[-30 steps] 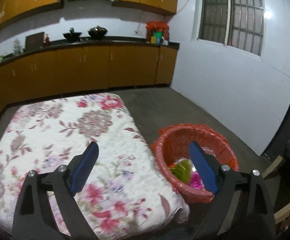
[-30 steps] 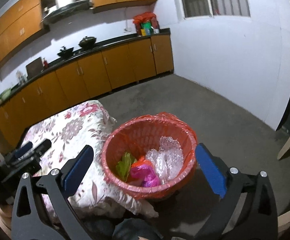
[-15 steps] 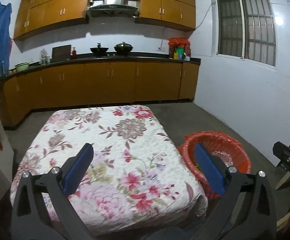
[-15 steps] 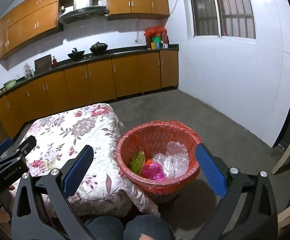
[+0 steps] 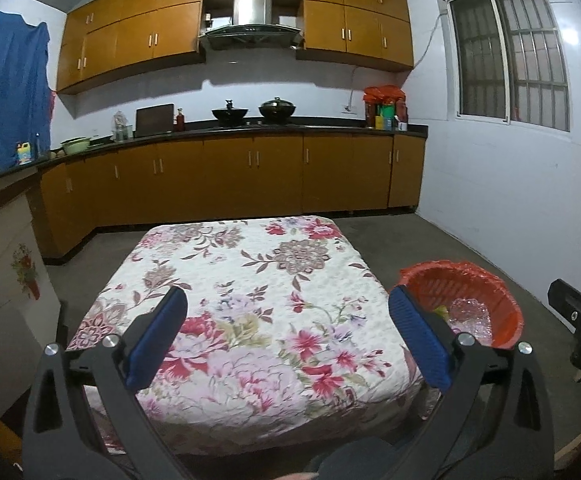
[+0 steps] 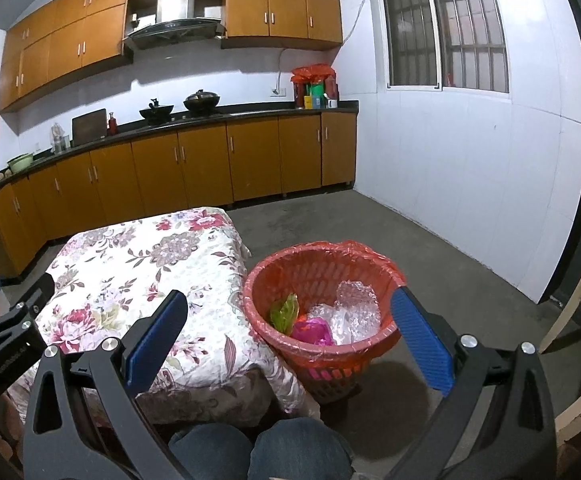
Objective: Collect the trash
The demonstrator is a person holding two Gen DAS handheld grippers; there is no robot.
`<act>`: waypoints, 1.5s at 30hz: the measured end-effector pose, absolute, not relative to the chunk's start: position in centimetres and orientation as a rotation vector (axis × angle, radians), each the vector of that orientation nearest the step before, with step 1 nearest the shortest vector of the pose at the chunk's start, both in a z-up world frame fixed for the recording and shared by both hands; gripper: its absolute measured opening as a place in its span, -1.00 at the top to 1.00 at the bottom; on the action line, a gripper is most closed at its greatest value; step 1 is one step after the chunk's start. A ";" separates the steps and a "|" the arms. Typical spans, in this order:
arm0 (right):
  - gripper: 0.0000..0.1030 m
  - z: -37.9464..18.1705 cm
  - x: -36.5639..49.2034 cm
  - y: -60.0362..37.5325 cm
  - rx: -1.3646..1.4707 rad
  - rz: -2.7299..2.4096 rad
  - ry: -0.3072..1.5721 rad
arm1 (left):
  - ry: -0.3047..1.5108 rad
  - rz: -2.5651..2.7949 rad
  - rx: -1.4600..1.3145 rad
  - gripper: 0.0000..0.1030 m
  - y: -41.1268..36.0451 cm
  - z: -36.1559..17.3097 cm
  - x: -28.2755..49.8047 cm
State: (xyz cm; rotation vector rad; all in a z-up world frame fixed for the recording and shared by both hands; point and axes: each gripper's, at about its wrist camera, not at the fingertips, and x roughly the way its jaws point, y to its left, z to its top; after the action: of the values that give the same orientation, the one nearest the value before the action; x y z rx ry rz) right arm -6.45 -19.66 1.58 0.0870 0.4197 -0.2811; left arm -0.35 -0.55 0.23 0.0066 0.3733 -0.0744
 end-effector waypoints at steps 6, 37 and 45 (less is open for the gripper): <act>-0.96 1.4 -6.8 -18.8 0.048 -0.301 0.401 | 0.343 -0.029 0.019 -0.92 -0.3 0.3 -1.5; -0.96 1.2 -6.8 -18.0 0.014 -0.356 0.377 | 0.332 0.015 0.004 -0.92 0.3 0.5 -2.4; -0.96 1.3 -6.6 -18.0 0.016 -0.357 0.373 | 0.333 0.012 0.003 -0.92 0.4 0.6 -2.4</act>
State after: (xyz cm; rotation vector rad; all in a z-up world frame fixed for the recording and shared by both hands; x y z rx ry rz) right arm -6.59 -18.03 1.34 0.0159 0.3734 -0.3570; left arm -2.39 0.39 0.55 0.0029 0.3331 0.0120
